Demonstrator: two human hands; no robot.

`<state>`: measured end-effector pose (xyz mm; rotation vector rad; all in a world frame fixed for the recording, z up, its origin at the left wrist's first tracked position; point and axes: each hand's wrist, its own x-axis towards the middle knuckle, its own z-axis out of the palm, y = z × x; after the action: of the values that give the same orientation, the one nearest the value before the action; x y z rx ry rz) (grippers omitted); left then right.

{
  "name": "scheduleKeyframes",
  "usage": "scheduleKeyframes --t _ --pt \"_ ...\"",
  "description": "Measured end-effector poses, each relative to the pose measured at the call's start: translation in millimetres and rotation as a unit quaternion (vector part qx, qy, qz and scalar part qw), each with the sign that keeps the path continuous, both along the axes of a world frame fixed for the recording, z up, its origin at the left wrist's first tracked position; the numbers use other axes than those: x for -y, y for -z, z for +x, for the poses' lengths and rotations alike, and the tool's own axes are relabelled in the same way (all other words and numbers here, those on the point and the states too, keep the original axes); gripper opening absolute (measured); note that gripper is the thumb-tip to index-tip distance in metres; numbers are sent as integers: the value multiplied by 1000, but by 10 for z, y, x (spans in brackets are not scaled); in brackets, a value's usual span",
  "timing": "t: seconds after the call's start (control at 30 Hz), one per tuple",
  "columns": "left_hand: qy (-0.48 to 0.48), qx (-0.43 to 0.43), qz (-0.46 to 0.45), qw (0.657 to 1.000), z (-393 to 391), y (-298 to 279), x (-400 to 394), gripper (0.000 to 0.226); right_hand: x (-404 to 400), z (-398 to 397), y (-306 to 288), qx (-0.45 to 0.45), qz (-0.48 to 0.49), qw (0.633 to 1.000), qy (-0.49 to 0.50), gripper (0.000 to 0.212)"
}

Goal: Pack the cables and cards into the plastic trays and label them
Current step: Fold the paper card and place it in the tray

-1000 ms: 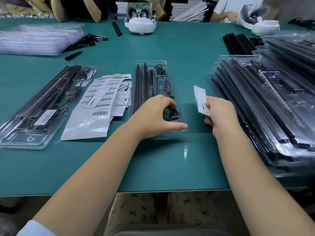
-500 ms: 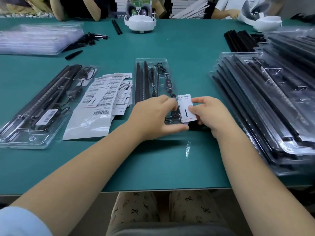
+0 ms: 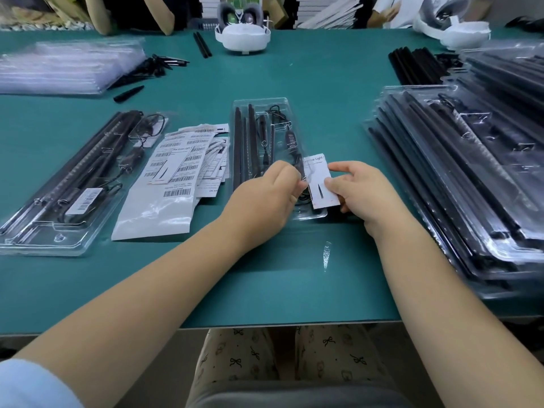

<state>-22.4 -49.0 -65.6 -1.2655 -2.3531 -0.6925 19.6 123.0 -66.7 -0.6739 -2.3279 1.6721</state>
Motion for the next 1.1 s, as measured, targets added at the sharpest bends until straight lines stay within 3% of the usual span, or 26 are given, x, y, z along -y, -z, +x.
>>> scheduleKeyframes --t 0.17,0.33,0.53,0.67,0.73,0.83,0.93,1.1 --pt "-15 40 14 999 24 -31 17 28 -32 29 -25 1 -63 997 34 18" --pt "-18 40 12 999 27 -29 23 29 -2 48 -35 -36 -63 994 77 25" --pt "-27 34 -12 999 25 -5 7 34 145 -36 20 -52 -34 998 8 10" --pt "-11 13 -4 1000 21 13 -2 39 232 -140 67 -63 145 987 41 10" --pt "-3 1 -4 1000 18 21 -1 50 250 -142 87 -57 211 976 22 21" --pt "10 -3 2 1000 16 25 0 51 245 -117 120 -62 261 963 -37 12" --pt "26 -24 4 999 15 19 -8 36 175 -96 134 -48 291 949 -114 13" --pt "34 -42 18 998 0 31 -11 37 110 -119 128 37 334 925 -179 47"
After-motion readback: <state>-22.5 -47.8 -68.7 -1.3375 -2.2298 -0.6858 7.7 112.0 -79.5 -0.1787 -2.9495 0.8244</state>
